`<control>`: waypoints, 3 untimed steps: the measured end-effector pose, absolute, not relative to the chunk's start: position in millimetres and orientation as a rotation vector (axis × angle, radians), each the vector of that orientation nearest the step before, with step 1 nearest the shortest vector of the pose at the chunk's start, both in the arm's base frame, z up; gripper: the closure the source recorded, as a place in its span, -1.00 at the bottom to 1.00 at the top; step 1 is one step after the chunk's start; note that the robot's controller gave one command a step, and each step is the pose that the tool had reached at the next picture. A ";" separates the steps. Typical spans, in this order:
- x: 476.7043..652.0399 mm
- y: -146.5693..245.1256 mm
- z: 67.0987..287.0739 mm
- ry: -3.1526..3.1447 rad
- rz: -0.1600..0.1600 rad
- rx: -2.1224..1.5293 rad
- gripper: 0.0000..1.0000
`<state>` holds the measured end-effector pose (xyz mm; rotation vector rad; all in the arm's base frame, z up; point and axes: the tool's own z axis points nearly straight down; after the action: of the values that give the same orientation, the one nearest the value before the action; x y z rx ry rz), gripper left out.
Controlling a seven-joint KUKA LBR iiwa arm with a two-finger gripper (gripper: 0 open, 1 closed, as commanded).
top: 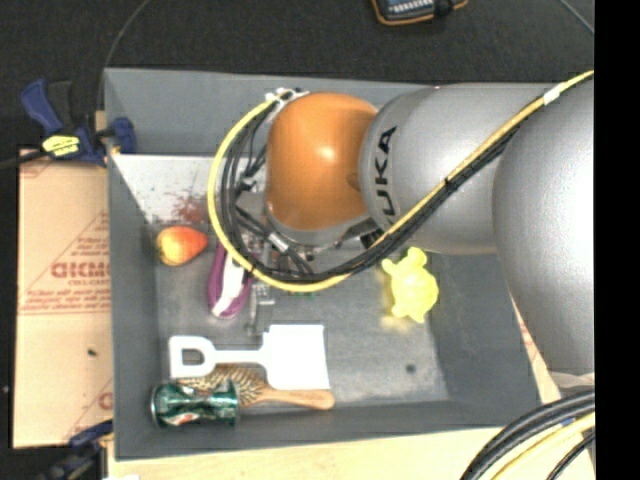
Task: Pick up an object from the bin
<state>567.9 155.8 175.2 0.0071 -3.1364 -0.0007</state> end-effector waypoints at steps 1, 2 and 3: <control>569.8 155.0 180.1 -3.145 -0.003 0.000 -1.00; 513.6 168.8 79.0 -3.176 0.000 0.040 -1.00; 489.9 200.6 126.2 -3.164 0.009 0.231 -1.00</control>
Offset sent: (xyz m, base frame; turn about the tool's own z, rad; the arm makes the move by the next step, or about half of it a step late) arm -0.0667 0.0190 -0.1052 -0.0244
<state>489.9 200.6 126.2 0.2309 -3.1637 0.0086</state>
